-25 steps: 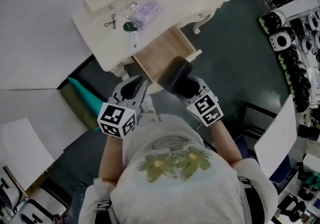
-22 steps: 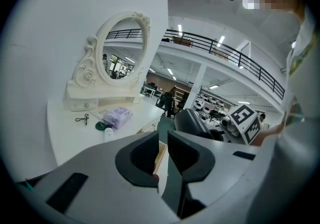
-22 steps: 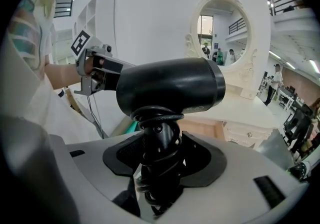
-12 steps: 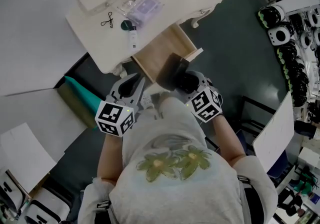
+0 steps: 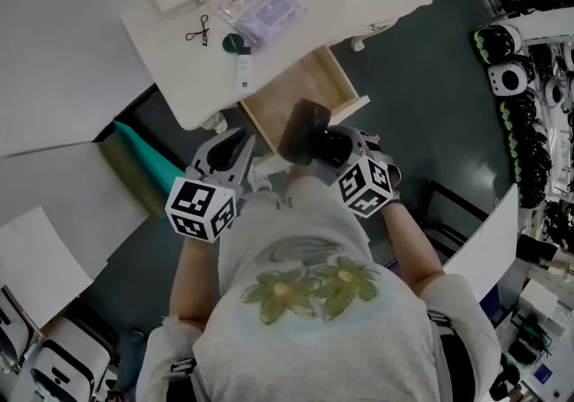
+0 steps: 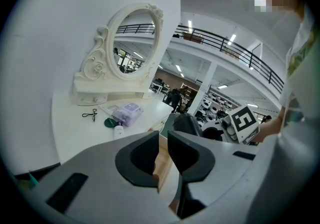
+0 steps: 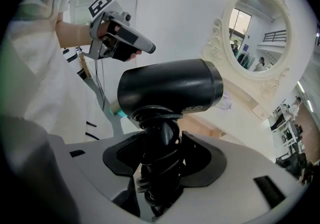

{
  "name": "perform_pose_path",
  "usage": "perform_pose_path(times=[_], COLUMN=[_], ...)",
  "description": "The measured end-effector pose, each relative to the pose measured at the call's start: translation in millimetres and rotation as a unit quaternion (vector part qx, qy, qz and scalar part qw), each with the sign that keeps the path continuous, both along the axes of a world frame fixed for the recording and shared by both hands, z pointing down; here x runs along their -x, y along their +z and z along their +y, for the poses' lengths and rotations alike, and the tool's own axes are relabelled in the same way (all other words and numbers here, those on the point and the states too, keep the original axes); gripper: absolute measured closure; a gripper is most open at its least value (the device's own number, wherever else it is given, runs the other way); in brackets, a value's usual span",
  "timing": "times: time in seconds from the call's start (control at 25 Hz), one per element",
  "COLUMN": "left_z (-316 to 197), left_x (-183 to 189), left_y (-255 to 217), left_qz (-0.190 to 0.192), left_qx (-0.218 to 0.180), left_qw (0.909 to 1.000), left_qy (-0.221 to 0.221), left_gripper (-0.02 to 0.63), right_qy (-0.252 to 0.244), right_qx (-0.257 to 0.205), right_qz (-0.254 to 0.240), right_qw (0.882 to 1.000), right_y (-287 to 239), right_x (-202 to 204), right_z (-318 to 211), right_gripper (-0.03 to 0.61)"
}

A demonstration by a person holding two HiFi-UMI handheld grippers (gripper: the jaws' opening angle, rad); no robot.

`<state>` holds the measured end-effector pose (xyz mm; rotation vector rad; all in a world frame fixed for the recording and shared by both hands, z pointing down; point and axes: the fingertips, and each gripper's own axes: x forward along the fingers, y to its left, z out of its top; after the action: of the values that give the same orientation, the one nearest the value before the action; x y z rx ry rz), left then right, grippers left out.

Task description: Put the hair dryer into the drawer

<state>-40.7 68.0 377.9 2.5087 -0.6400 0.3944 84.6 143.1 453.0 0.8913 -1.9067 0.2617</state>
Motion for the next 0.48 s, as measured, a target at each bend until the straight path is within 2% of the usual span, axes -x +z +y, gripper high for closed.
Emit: perform_pose_path(times=[0.48], left_z=[-19], left_x=[-2], left_y=[1], left_qz=[-0.014], left_qx=[0.010], left_qw=[0.9983], left_qy=[-0.055], left_gripper=[0.554], right_qy=[-0.104], right_qx=[0.016], right_qz=[0.020], right_qw=[0.994], right_y=[10], right_x=[-6], right_z=[-24], right_gripper=[0.365])
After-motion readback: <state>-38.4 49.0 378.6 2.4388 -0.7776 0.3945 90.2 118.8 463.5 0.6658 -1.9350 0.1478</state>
